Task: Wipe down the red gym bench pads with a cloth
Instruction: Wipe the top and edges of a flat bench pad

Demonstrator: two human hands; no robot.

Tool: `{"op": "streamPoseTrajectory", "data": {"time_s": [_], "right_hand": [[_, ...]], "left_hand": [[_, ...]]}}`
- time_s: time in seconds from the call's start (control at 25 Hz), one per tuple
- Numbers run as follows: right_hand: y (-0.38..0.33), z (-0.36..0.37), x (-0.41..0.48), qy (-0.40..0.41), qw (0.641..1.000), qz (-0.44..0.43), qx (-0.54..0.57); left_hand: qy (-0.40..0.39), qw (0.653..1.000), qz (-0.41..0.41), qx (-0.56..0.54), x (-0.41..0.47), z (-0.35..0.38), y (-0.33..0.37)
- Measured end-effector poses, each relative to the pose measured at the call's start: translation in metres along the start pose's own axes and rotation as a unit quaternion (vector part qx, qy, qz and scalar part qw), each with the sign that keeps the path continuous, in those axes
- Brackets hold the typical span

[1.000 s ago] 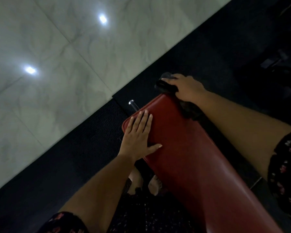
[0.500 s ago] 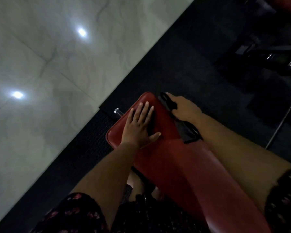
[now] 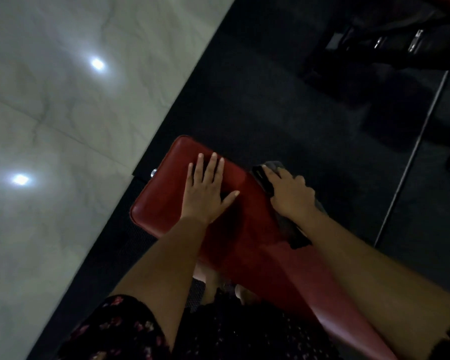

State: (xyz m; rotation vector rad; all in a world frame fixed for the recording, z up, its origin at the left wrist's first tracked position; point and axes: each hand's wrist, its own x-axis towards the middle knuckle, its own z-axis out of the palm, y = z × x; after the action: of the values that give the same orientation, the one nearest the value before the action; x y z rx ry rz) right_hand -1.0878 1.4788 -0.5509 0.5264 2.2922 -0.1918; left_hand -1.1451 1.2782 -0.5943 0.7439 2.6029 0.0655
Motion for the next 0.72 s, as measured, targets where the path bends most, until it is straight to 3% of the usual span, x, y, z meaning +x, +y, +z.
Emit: {"op": "streamPoseTrajectory", "data": {"time_s": [0.16,0.28,0.44,0.52,0.72], "right_hand": [[-0.021,-0.015,0.023,-0.009,0.997,-0.073,0.008],[0.042,-0.007,0.012,-0.047,0.994,-0.092,-0.039],[0.143,0.019,-0.033,-0.087,0.989,-0.006,-0.123],[0.148,0.025,-0.037,-0.061,0.995,0.016,-0.082],[0.117,0.034,-0.03,-0.002,0.999,-0.032,-0.031]], "left_hand": [[-0.015,0.997,-0.077,-0.004,0.001,0.006,0.031],[0.02,1.0,-0.008,0.022,-0.001,0.011,0.037],[0.021,0.995,0.083,0.045,0.005,0.018,0.063],[0.006,0.99,0.128,0.057,0.003,0.025,0.084],[-0.01,0.99,0.129,0.058,-0.008,0.039,0.136]]}}
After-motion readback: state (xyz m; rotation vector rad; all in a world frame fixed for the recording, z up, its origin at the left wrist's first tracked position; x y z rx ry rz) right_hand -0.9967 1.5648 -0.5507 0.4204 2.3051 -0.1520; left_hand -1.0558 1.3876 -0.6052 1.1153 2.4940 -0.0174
